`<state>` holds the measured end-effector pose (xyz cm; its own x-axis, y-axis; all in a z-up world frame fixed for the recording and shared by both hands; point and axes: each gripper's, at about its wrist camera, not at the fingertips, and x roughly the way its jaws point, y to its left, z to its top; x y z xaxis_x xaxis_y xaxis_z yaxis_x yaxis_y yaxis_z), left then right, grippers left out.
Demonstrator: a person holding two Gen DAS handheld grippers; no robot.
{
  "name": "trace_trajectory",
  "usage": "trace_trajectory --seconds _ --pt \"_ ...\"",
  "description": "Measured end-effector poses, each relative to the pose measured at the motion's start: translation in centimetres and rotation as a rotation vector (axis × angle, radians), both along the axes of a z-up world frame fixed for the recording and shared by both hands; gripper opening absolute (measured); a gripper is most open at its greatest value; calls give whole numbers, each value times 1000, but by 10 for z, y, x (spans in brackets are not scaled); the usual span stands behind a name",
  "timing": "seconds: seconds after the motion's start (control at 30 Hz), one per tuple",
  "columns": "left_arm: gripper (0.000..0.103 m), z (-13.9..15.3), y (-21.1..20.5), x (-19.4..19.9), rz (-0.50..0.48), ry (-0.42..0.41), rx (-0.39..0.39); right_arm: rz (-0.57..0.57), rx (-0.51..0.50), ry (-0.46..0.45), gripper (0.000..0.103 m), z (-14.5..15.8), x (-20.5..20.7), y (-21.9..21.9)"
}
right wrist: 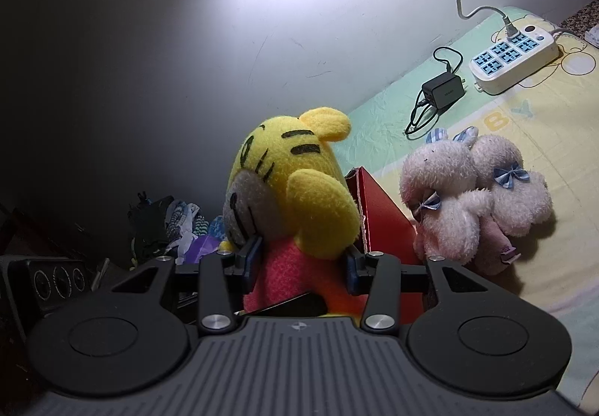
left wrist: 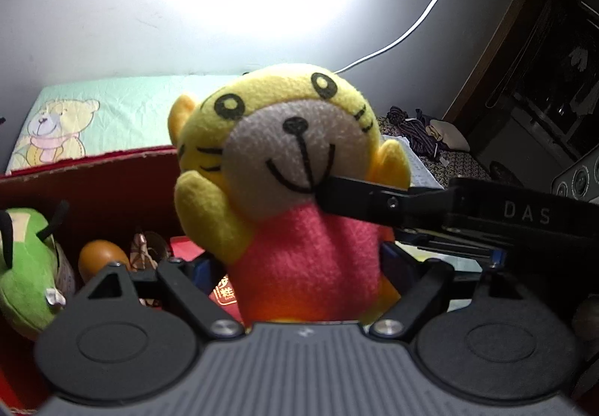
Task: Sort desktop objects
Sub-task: 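Carry the tiger plush over the red cardboard box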
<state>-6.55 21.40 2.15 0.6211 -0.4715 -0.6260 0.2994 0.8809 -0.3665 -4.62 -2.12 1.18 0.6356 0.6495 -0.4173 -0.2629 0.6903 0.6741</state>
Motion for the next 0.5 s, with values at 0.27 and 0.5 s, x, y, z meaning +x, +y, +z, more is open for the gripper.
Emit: trace_trajectory --seconds 0.27,0.5 --pt "88 -17 30 9 12 57 -109 -18 -127 -26 44 -3 7 26" --pt "91 -26 37 22 6 83 -127 -42 -169 -9 44 -8 17 35"
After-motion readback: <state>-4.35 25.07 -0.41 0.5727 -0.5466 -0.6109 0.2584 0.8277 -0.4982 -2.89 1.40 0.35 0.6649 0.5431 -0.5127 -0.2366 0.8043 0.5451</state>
